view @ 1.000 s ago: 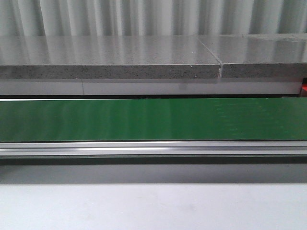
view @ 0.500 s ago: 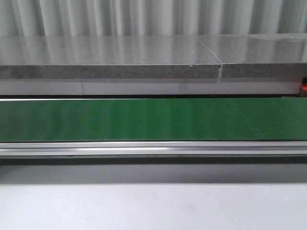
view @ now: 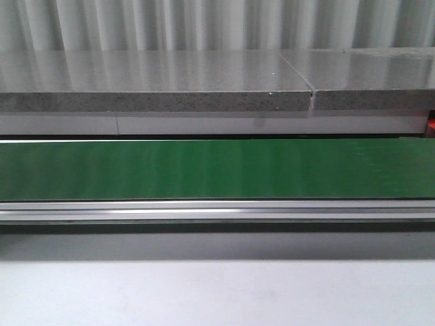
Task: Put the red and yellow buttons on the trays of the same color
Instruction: 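Carry the red button onto the green belt and open the left gripper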
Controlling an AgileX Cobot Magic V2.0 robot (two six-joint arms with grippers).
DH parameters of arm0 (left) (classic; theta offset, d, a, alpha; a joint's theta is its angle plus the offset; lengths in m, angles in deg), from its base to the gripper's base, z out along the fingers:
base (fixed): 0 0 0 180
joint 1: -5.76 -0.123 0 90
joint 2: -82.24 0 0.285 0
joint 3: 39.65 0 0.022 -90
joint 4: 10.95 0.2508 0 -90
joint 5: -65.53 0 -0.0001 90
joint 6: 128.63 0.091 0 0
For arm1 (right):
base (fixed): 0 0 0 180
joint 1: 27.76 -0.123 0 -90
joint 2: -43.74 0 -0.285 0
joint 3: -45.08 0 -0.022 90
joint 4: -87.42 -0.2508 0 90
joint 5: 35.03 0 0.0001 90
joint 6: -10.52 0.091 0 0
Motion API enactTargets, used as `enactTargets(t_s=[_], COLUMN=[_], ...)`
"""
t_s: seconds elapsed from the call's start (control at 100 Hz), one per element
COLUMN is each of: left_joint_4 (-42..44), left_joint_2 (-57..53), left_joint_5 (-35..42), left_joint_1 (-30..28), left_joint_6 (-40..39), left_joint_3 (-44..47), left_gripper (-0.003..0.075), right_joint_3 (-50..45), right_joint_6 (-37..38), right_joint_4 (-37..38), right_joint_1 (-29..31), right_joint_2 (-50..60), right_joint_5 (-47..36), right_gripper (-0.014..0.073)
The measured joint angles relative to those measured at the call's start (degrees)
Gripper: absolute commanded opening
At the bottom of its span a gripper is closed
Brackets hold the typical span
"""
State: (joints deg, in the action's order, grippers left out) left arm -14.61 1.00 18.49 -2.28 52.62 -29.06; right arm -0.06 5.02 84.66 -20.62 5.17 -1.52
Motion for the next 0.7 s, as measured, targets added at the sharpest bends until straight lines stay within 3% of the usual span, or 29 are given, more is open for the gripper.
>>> enactTargets(t_s=[0.14, 0.21, 0.7], left_joint_4=[-0.1, -0.3, -1.2], left_joint_2=[0.0, 0.0, -4.9], left_joint_5=[0.0, 0.0, -1.3], left_joint_1=[0.0, 0.0, 4.4], left_joint_6=[0.0, 0.0, 1.3], left_joint_3=[0.0, 0.0, -2.6], left_gripper=[0.0611, 0.0685, 0.0669], right_joint_3=[0.0, 0.0, 0.0], right_joint_6=[0.0, 0.0, 0.0], right_joint_4=[0.0, 0.0, 0.0], right_joint_1=[0.0, 0.0, 0.0], right_joint_2=[0.0, 0.0, 0.0], right_joint_5=[0.0, 0.0, 0.0], right_gripper=[-0.0067, -0.0067, -0.0067])
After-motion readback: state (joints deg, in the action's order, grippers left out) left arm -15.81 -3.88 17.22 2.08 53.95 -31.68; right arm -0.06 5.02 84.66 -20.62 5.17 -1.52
